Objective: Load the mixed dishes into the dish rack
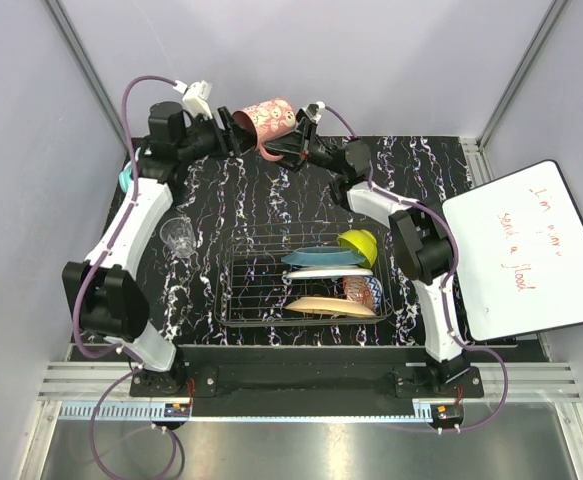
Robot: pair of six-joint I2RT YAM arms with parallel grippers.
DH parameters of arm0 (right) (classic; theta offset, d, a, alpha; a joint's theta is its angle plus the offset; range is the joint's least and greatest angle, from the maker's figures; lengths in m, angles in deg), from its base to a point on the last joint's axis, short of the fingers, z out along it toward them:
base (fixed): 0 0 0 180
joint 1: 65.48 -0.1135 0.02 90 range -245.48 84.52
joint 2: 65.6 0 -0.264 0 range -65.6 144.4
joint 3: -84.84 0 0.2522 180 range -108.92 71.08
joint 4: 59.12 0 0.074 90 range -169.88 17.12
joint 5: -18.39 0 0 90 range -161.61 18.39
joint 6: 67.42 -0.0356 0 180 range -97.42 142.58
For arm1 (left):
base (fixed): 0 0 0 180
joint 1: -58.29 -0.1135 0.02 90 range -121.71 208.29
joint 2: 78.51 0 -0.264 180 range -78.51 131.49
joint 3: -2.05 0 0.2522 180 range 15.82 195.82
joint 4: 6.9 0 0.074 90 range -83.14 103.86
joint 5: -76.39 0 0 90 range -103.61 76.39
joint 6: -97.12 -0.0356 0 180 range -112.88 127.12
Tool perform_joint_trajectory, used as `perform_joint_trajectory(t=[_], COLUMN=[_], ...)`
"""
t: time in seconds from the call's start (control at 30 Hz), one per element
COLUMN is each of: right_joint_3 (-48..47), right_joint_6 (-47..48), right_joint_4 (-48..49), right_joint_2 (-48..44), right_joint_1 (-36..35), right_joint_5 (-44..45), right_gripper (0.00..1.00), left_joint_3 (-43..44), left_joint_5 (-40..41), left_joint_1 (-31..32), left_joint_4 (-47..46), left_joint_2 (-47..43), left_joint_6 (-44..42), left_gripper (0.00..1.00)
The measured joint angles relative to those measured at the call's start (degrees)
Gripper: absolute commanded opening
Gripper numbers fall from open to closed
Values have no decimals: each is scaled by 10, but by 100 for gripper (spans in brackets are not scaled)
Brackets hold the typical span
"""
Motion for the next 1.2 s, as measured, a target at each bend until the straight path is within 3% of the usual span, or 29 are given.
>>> perform_joint_trajectory(t=[0.17,0.37,0.47,0.63,0.73,1.0,1.2], right_joint_3=[10,17,28,-4,-37,-39,-19], right_joint_6=[17,88,217,611,784,1108,1210], right_joint_4=[-7,-44,-167,-592,-753,-999,-1071], right_joint_2=[-8,-19,-59,-167,-209,-274,-255], right_joint_1=[1,19,26,12,-14,-165,-259], right_joint_5=[-12,-28,-56,-29,20,229,331], right_gripper=[0,0,0,0,0,0,0], left_joint_3=[-34,-35,-19,3,-3,-31,-57], left_joint_5=[-37,-86,-121,-137,-128,-89,-81], left_joint_1=[-37,-87,-126,-178,-184,-198,-232], left_joint_4=[33,71,116,179,215,287,298], left_joint_2=[-47,-61,-57,-56,-56,-56,-56], left_joint_6=[-33,-42,-46,-91,-129,-197,-212], left_gripper=[72,67,63,63,63,63,62])
